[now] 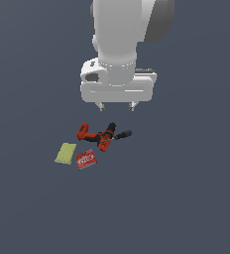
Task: Pick up a designated object from a clutter of objects.
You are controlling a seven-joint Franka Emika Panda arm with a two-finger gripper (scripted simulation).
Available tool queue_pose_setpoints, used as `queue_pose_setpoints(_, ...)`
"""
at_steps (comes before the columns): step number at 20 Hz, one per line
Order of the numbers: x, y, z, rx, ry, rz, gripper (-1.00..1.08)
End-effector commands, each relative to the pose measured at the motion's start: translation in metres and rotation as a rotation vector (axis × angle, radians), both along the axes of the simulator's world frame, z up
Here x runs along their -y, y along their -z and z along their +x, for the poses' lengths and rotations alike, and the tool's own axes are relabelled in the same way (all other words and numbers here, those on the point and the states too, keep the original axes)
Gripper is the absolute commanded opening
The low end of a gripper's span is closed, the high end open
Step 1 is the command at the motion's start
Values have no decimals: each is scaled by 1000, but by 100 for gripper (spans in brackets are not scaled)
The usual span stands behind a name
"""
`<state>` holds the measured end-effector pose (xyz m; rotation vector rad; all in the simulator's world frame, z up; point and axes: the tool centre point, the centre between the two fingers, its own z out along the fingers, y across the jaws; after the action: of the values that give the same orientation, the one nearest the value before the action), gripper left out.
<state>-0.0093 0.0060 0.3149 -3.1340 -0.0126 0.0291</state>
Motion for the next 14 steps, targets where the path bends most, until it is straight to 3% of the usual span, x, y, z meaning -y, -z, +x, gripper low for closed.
queue_pose_setpoints(1, 0, 0, 0, 0, 0, 0, 100)
queue_pose_setpoints(14, 22, 6, 2, -1, 29, -31, 100)
